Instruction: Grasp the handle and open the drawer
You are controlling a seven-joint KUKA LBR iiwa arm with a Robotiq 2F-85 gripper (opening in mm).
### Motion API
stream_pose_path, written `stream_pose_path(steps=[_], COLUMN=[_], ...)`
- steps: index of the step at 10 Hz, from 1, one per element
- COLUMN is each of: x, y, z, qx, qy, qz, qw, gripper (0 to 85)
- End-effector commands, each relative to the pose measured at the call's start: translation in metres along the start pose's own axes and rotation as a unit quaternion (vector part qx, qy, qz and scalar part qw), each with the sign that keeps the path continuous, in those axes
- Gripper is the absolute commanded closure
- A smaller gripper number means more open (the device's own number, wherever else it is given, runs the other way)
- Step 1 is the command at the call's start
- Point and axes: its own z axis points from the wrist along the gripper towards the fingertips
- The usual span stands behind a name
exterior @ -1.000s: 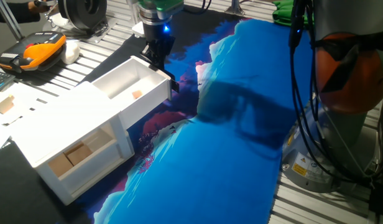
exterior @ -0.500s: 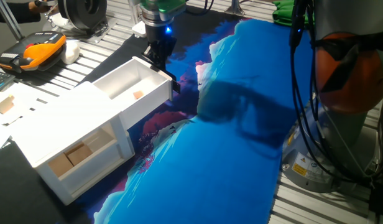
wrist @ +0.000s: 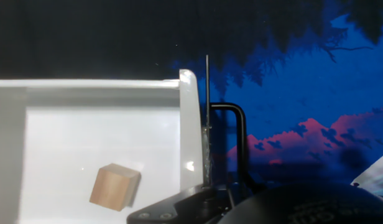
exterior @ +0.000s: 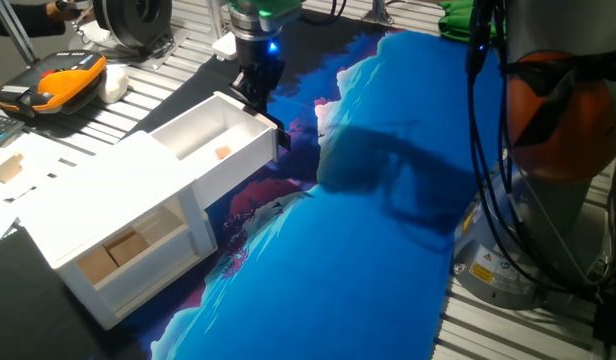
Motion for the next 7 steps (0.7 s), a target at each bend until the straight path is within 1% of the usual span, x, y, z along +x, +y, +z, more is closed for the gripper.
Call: stream_pose_path(steps=[1, 3, 4, 6, 7], x=[0.0000, 0.0001, 0.0003, 0.0006, 0.0005], y=[0.0002, -0.0005, -0.0014, -0.0035, -0.0059], z=[-0.0002, -0.0009, -0.0014, -0.0027, -0.0050], qx=[0.002, 0.011, 0.013, 0.017, 0.013], qy=[0.000, -0.002, -0.003, -0.003, -0.002], qz=[0.001, 0.002, 0.004, 0.010, 0.010], qw=[1.0000, 0.9999, 0.9999, 0.9998, 0.9999], gripper=[68.0, 68.0, 51.0, 51.0, 51.0])
